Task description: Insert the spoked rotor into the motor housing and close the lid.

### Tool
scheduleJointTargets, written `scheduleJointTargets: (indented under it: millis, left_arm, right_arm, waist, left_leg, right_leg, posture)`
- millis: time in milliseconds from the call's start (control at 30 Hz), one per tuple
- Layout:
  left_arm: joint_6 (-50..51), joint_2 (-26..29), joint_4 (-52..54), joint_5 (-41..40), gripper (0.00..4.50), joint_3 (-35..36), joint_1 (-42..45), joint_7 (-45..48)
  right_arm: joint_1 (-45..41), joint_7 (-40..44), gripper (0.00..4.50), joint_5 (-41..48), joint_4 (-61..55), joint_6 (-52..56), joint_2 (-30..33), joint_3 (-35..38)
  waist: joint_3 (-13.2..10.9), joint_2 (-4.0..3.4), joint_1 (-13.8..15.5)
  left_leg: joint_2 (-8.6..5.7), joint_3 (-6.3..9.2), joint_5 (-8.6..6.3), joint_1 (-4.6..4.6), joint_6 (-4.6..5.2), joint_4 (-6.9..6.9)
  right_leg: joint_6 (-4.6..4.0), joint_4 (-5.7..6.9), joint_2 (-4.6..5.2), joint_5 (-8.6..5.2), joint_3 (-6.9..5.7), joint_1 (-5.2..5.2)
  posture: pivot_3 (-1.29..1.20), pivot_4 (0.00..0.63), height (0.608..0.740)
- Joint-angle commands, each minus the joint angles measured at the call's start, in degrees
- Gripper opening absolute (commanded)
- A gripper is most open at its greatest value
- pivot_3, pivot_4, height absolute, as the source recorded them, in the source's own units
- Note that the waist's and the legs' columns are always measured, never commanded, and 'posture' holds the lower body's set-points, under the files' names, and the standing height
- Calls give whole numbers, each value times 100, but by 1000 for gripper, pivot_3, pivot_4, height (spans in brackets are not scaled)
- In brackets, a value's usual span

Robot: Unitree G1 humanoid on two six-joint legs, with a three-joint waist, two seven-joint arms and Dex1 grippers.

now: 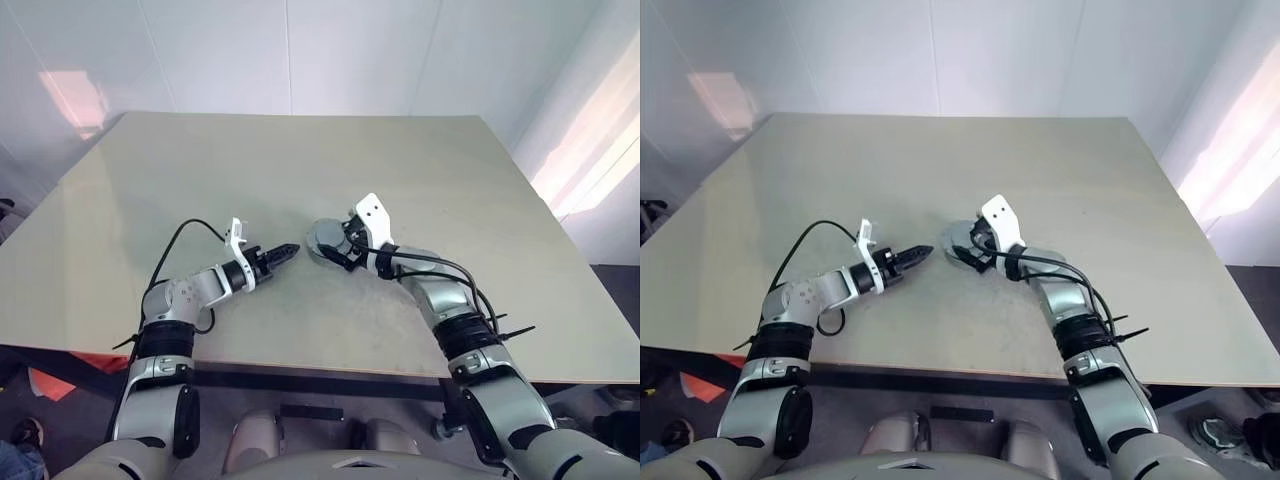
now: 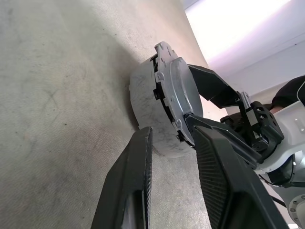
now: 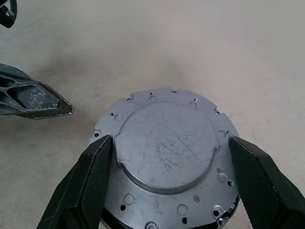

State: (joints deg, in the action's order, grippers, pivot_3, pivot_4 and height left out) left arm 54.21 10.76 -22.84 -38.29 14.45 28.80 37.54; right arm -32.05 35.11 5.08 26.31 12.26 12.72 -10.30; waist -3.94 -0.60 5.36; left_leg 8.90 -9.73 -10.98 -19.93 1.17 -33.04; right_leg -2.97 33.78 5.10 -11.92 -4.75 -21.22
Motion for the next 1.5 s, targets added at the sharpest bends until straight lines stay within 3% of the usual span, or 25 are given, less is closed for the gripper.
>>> scheduleJointTargets:
  millis: [33,133,167,600,867,1233,1500]
  left_arm:
    - [-58,54,56,-61,1452,22,109,72]
    - [-52,67,77,-76,1452,62,71,36]
    - [-41,69,93,-83,1452,74,60,20]
    - [-85,10,108,-72,1452,66,-63,-43]
    - [-98,-13,51,-38,1452,5,5,-18]
    - [-66,-43,126,-39,1452,-28,-82,-38]
    - [-64,-68,195,-44,1452,-22,-153,-60]
  right_arm:
    - [10,-85,3977,-186,248,68,41,-10]
    - [19,10,3163,-137,79,38,95,26]
    - [24,59,3088,-84,-19,70,106,55]
    - [379,972,3089,596,-1345,1113,547,274]
    - [457,740,3089,415,-1322,1049,448,134]
    - [165,398,3089,568,-1274,621,158,486]
    - [-107,43,3089,50,-688,626,111,202]
  waist:
    - [0,0,-2]
    - [0,0,9]
    - [0,0,11]
    - [-2,2,30]
    - [-2,3,26]
    - [-3,3,8]
    - [-3,3,5]
  left_leg:
    - [0,0,0,1,0,0]
    - [0,0,2,2,-4,0]
    - [0,-1,3,1,-4,0]
    - [-3,-1,-16,-46,17,3]
    - [-3,-2,-15,-50,16,2]
    - [-2,-2,-14,-57,13,2]
    - [-2,-3,-9,-100,8,0]
  right_leg:
    - [0,0,0,0,0,1]
    - [1,0,0,-1,1,3]
    - [1,0,0,-1,1,4]
    - [-33,-9,0,18,3,-27]
    - [-32,-8,1,18,3,-33]
    - [-33,-6,0,18,3,-45]
    - [-36,4,0,20,3,-91]
  posture:
    - [0,0,740]
    - [0,0,740]
    - [0,0,740]
    - [0,0,740]
    - [0,0,740]
    - [0,0,740]
    - [0,0,740]
